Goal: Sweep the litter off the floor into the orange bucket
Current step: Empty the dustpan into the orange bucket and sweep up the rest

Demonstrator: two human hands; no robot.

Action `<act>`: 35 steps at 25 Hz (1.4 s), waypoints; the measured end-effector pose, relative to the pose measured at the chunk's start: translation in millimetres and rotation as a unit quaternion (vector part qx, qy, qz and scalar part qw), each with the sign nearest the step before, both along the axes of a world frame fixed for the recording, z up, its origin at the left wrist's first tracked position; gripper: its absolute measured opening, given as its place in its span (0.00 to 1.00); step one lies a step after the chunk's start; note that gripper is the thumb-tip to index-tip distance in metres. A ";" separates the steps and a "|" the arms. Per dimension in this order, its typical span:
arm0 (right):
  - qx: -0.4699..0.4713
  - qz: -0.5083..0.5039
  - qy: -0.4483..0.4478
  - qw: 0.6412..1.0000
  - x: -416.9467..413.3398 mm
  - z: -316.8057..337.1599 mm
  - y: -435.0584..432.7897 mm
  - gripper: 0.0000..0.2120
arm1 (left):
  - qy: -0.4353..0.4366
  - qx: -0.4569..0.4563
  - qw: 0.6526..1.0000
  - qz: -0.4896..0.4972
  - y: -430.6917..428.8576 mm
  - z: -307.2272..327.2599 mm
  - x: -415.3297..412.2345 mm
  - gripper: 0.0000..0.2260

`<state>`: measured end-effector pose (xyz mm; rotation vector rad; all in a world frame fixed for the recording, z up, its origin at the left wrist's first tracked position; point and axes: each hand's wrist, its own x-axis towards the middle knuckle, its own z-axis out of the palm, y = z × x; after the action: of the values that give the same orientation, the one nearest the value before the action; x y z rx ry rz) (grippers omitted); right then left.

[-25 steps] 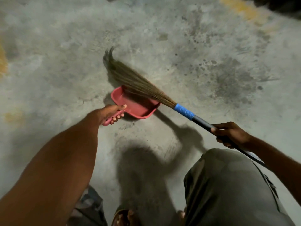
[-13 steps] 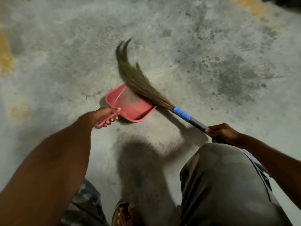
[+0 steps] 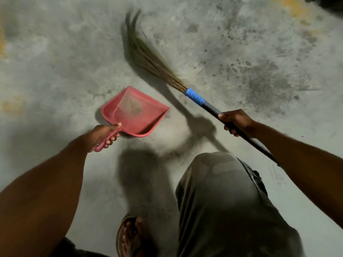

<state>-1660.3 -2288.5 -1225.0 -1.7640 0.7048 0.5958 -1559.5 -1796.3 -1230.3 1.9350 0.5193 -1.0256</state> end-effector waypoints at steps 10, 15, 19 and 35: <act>0.073 0.136 0.045 0.987 6.1 -3.0 64.7 0.15 | -0.011 -0.040 0.997 0.070 -2.7 -6.0 -25.0 0.20; 0.031 0.185 -0.038 0.982 55.7 26.9 76.5 0.14 | -0.030 -0.031 0.992 0.120 52.2 5.9 -61.1 0.21; -0.105 0.181 -0.088 0.974 105.2 14.9 101.9 0.14 | -0.007 -0.016 0.987 0.160 110.4 10.0 -89.9 0.22; -0.297 0.390 -0.139 0.860 42.0 -7.2 163.0 0.25 | 0.008 0.017 0.986 0.165 106.1 13.0 -118.6 0.22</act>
<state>-1618.3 -2125.5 -1232.1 -2.6749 -0.0990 0.6661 -1678.2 -1690.1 -1217.4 1.7934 0.8389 -0.8245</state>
